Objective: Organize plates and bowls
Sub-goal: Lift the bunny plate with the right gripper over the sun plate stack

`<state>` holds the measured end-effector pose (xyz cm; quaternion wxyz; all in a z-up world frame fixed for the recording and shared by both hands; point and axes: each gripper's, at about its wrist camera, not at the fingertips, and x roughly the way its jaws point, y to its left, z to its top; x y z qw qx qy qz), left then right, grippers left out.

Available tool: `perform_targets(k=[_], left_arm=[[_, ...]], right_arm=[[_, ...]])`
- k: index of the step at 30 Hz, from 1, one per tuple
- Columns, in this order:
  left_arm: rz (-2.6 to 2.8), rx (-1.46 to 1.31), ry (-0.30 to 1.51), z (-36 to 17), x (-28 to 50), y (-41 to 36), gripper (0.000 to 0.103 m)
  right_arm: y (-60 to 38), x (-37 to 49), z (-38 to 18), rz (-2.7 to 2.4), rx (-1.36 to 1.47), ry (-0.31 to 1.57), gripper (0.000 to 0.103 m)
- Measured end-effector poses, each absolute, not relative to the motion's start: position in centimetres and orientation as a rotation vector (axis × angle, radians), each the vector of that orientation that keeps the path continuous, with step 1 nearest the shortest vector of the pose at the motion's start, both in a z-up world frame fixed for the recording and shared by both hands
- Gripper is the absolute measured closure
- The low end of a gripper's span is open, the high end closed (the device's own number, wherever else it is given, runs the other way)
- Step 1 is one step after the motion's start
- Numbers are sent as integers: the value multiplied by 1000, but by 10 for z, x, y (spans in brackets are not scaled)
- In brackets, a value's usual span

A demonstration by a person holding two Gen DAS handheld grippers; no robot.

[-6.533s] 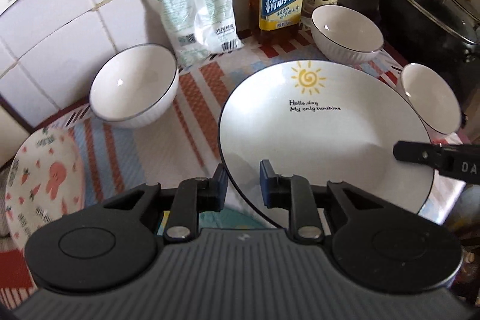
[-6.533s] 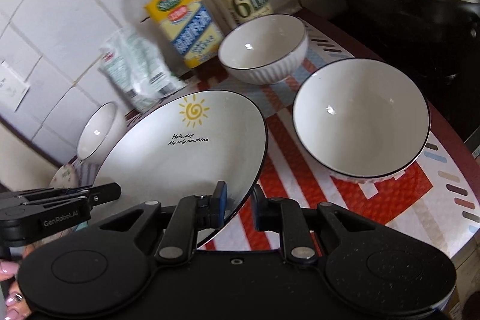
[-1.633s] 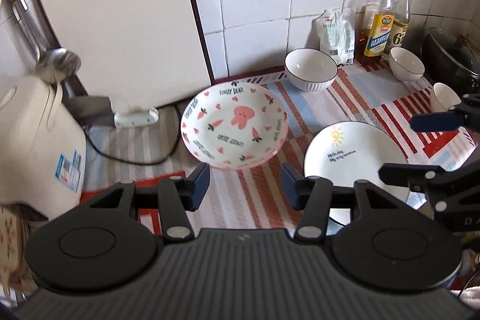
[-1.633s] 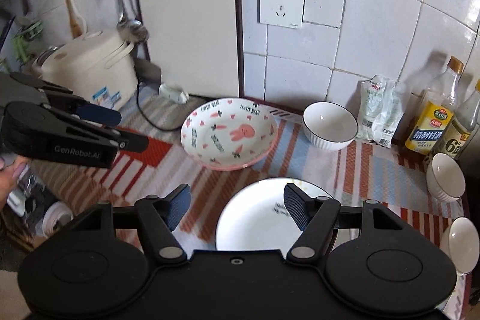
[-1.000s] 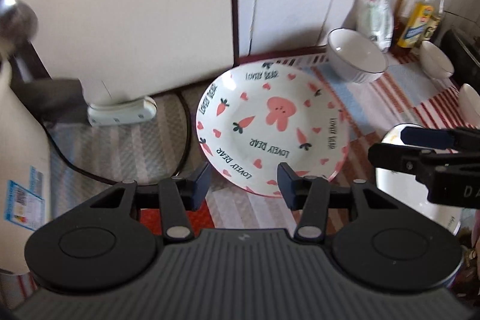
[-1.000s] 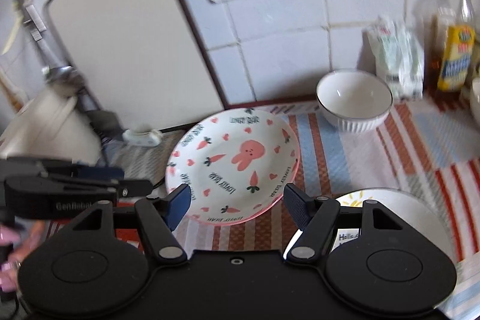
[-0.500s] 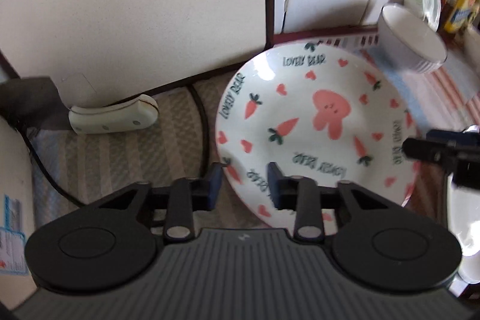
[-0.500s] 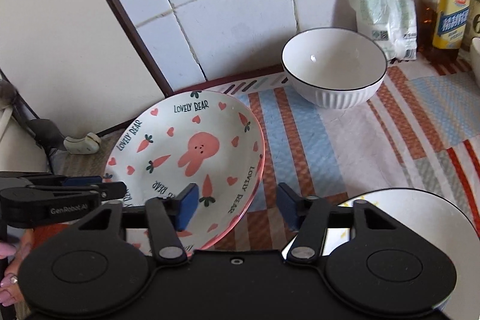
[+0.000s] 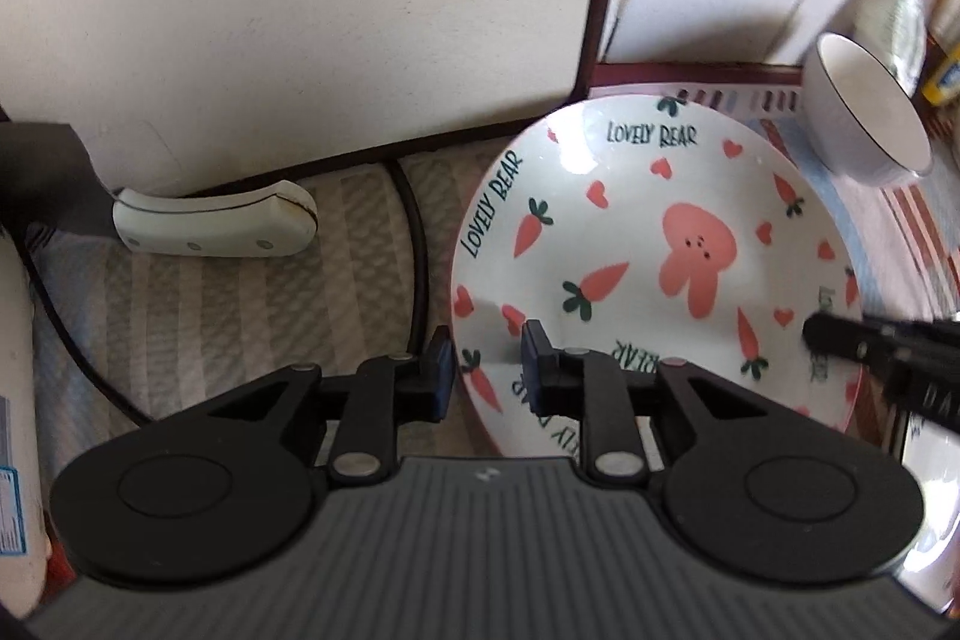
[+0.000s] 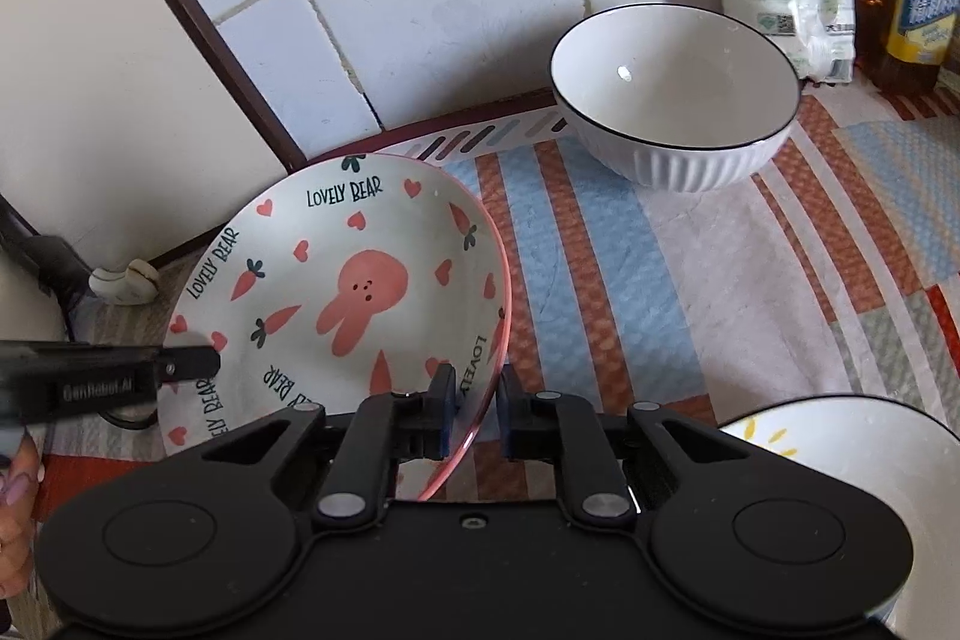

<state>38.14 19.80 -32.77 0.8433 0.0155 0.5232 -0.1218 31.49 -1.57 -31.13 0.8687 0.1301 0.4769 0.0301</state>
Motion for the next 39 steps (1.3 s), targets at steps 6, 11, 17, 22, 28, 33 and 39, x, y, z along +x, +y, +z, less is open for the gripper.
perform_targets(k=[6, 11, 17, 22, 28, 33, 39], left_arm=[[-284, 16, 1063, -333, 378, 200, 74], [-309, 17, 1060, -333, 377, 204, 79], [-315, 10, 1105, -324, 372, 210, 79], [-330, 40, 1064, -307, 356, 208, 79], [-354, 43, 1042, -286, 330, 207, 79], [-378, 64, 1002, -264, 303, 199, 79], [-460, 63, 996, -244, 278, 183, 79]], right_arm=[[-9, 318, -318, 70, 237, 989, 75], [-12, 319, -318, 76, 249, 995, 80], [-13, 306, -304, 62, 315, 1007, 86], [-11, 290, -286, 64, 336, 995, 86], [-17, 266, -271, 62, 353, 956, 86], [-20, 235, -252, 47, 347, 943, 86], [-24, 193, -222, -9, 299, 936, 85]])
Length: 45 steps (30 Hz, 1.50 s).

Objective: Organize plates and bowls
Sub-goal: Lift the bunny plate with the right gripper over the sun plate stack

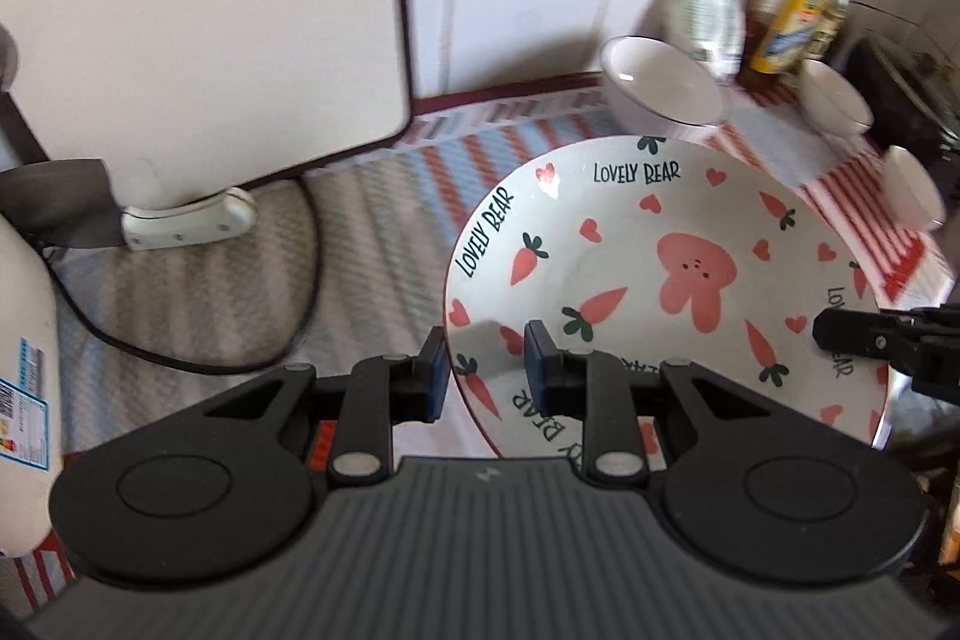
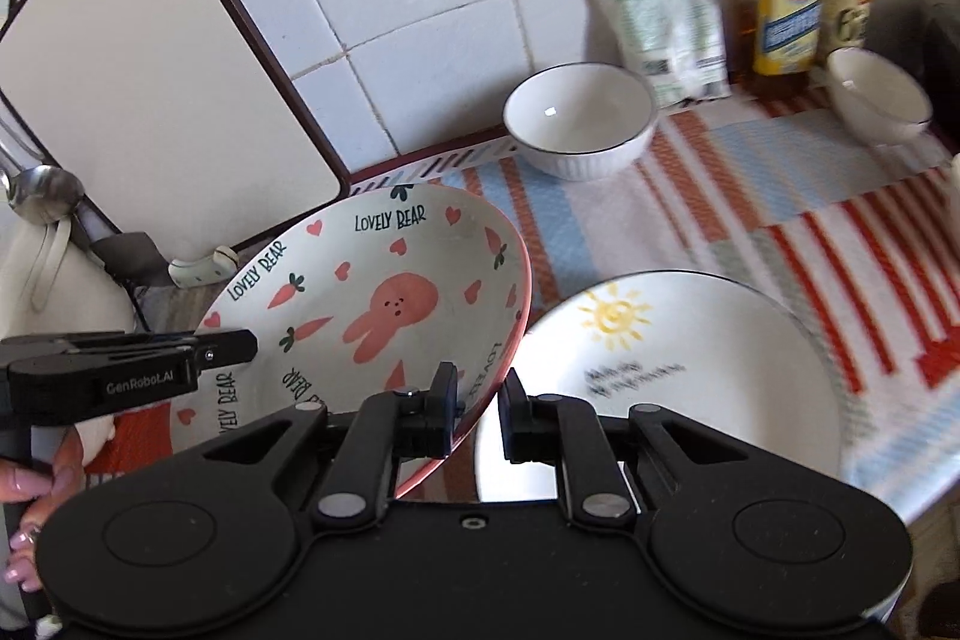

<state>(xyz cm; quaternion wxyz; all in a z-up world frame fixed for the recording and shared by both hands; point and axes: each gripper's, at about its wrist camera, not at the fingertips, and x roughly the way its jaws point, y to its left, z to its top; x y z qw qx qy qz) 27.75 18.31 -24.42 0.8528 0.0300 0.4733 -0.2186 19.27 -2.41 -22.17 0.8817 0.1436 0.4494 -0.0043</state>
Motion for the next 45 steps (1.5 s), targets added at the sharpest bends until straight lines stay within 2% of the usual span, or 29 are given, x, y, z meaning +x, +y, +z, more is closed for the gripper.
perform_targets(k=[13, 28, 45], left_arm=[[-544, 104, 953, -222, 225, 150, 79], [-601, 184, 983, -228, 190, 98, 79], [-540, 226, 1044, -268, 213, 52, 79]], right_arm=[[-50, 127, -195, -76, 296, 896, 84], [-89, 77, -207, -119, 355, 892, 84], [-132, 102, -247, -73, 385, 964, 83]])
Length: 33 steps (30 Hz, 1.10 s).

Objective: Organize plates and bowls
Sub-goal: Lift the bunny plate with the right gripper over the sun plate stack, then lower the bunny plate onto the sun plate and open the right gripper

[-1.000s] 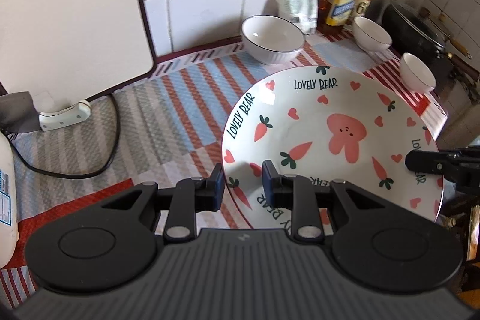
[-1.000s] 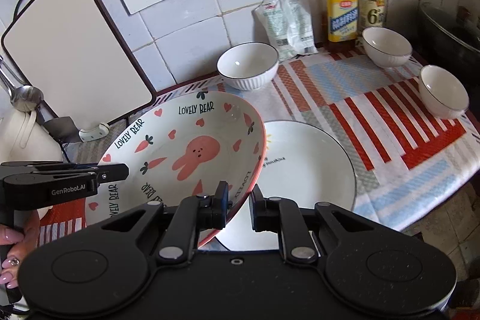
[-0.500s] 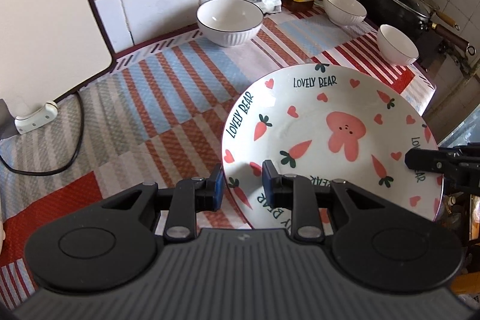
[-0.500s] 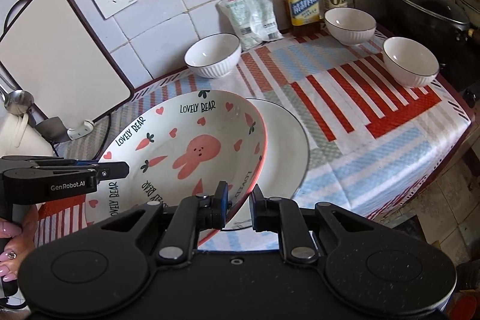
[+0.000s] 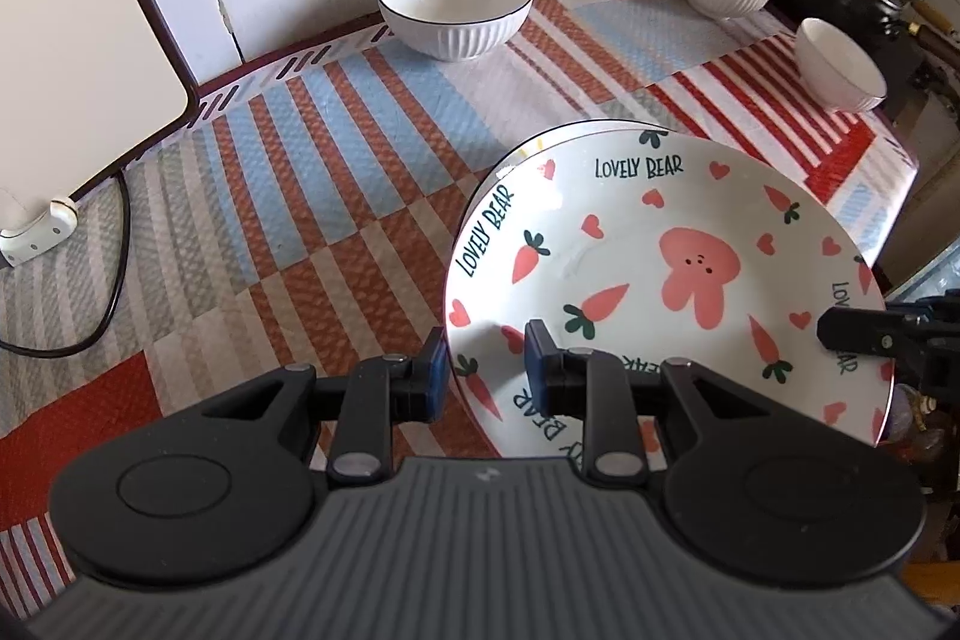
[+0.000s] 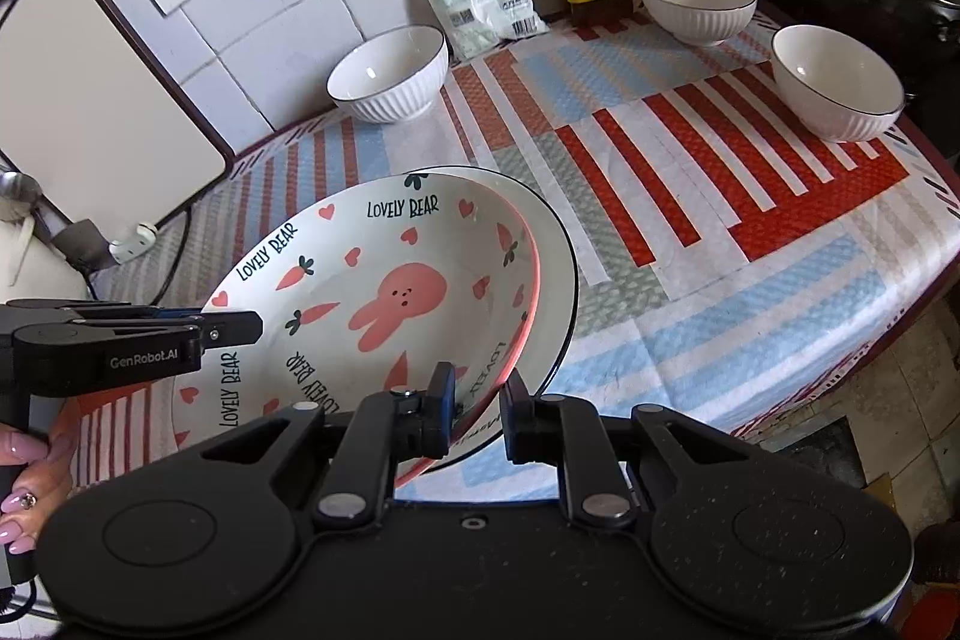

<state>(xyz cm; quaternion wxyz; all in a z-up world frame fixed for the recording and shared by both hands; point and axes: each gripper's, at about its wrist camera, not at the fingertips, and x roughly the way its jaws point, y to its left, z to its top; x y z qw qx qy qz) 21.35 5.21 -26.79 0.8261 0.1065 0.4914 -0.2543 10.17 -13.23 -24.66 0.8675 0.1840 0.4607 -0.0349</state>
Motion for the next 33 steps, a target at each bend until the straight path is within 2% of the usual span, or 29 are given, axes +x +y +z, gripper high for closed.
perform_targets(k=[17, 27, 33], left_arm=[[-534, 246, 1124, -290, 240, 42, 79], [-550, 355, 1120, -295, 233, 29, 79], [-556, 357, 1112, -295, 233, 30, 79]], right_arm=[[-133, 136, -257, -111, 399, 1090, 83], [-114, 150, -259, -220, 177, 1173, 82], [-106, 150, -261, -241, 111, 1158, 79]])
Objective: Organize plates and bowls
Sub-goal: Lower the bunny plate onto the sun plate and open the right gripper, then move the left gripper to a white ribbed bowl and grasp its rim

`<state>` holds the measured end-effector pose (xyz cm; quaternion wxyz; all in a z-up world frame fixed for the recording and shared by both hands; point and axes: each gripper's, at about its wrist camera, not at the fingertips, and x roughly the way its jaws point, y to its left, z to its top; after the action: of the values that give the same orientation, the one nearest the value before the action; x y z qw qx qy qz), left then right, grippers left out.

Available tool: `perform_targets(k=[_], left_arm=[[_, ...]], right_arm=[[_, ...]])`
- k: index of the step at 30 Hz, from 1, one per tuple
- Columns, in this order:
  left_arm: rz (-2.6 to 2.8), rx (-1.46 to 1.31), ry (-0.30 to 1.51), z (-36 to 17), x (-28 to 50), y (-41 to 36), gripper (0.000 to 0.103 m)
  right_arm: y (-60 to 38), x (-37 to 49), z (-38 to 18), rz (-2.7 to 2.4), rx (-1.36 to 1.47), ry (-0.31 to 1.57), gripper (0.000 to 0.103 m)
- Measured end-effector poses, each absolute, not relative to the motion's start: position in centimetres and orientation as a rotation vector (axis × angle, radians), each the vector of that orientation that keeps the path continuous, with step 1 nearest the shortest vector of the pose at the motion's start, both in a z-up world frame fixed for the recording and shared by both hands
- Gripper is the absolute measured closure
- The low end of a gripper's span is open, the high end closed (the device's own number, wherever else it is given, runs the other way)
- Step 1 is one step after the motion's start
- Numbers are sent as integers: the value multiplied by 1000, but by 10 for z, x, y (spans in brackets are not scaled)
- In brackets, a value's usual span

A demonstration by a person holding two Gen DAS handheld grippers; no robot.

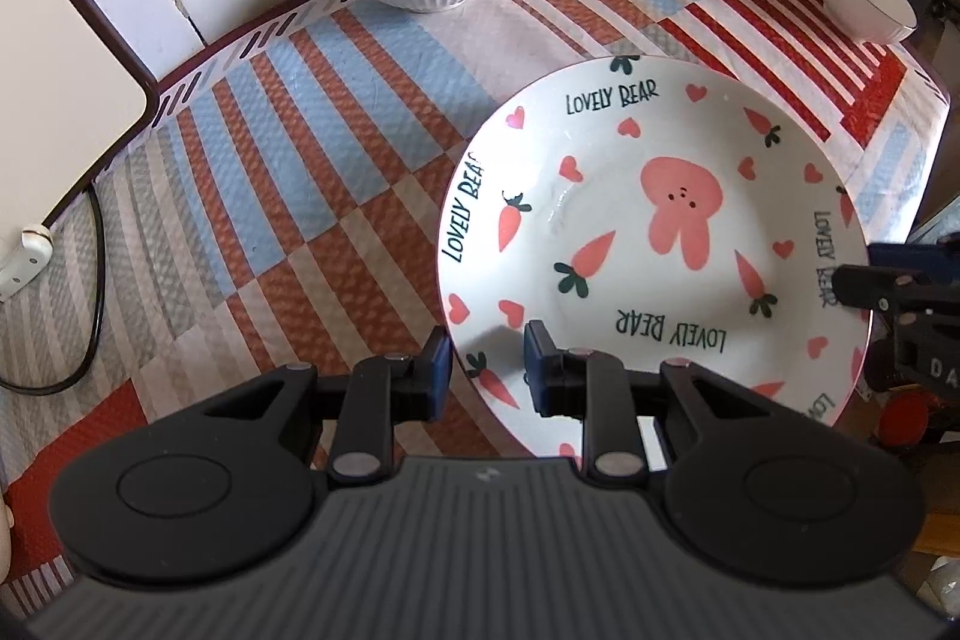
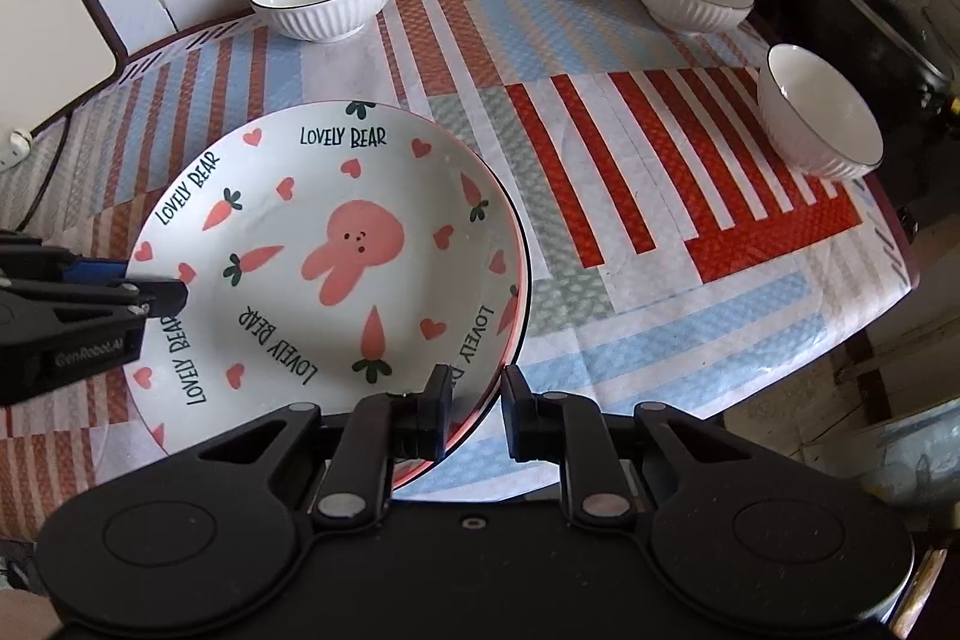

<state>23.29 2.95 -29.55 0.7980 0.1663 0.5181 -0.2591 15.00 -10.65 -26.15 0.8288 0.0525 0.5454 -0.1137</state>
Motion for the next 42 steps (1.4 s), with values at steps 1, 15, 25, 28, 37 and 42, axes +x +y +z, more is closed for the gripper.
perform_targets(k=[1, 15, 25, 28, 37, 42], left_arm=[[-558, 360, 1108, -296, 232, 29, 79], [-673, 394, 1032, -240, 187, 63, 76], [-733, 370, 971, -186, 158, 79, 62], [-761, 342, 945, -171, 153, 78, 58], [-839, 363, 855, -133, 144, 46, 46], [-844, 391, 817, -118, 144, 7, 38]], right_arm=[[-104, 149, -263, -237, 89, 1145, 76], [-80, 99, -229, -182, 119, 932, 59], [-74, 64, -186, -186, 56, 849, 42], [-77, 54, -171, -197, 47, 817, 37], [-107, 34, -138, -199, 85, 754, 28], [-137, 25, -127, -202, 50, 695, 12]])
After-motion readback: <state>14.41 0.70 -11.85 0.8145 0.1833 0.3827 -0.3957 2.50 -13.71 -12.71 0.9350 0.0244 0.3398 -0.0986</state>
